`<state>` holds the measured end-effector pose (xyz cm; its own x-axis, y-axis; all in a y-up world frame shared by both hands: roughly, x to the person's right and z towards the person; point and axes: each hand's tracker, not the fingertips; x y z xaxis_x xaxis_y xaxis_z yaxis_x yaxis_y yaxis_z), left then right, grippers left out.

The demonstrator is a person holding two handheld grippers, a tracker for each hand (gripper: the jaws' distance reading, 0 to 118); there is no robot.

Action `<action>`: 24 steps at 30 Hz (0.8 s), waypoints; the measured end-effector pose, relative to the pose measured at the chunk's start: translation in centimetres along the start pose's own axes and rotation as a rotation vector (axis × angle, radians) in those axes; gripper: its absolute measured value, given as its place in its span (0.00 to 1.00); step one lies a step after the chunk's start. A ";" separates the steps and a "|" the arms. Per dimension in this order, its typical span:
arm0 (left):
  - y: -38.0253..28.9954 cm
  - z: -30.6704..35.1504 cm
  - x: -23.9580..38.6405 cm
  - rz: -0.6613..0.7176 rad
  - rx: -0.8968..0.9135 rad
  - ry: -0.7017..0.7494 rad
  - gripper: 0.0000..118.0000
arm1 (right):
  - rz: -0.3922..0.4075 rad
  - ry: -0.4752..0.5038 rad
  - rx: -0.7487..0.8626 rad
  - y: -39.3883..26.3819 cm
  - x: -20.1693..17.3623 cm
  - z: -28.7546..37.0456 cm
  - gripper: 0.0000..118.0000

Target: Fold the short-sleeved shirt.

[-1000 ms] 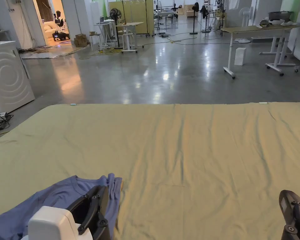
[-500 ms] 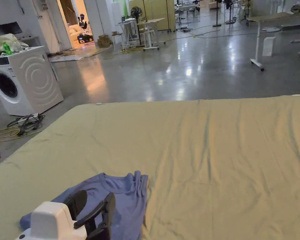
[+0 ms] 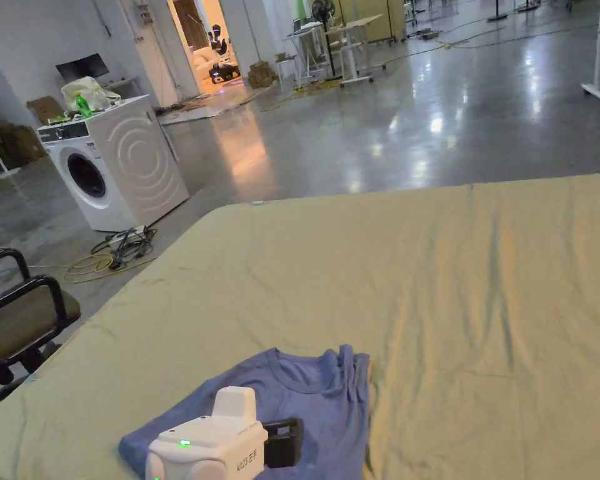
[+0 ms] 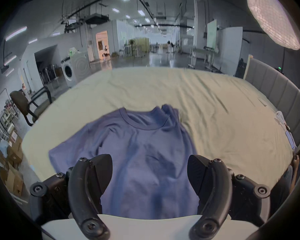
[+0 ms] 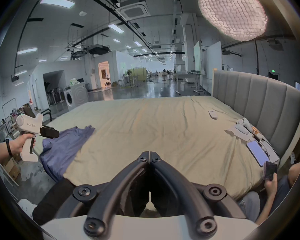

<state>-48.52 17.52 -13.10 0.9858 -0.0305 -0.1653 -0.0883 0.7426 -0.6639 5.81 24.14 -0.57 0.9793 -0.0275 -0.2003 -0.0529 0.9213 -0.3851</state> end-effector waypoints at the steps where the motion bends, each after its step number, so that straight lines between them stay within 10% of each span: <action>1: 0.2 -1.8 -0.3 0.026 -0.030 -0.011 0.76 | -0.012 -0.014 -0.026 -0.3 0.4 -0.3 0.00; 12: -0.4 -12.4 -0.9 0.061 -0.194 0.017 0.69 | -0.110 -0.132 -0.190 -3.4 1.4 -3.1 0.00; 17: -0.1 -11.6 0.4 -0.017 -0.200 0.006 0.13 | -0.101 -0.092 -0.244 -4.4 1.0 -3.8 0.00; 24: 1.7 -10.6 -1.6 0.192 -0.221 -0.043 0.06 | -0.062 -0.070 -0.164 -3.4 0.9 -1.7 0.00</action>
<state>-51.72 11.78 -21.71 0.9528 0.1279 -0.2753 -0.2979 0.5680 -0.7673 6.52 20.29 -1.00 0.9926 -0.0501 -0.1108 -0.0175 0.8429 -0.5377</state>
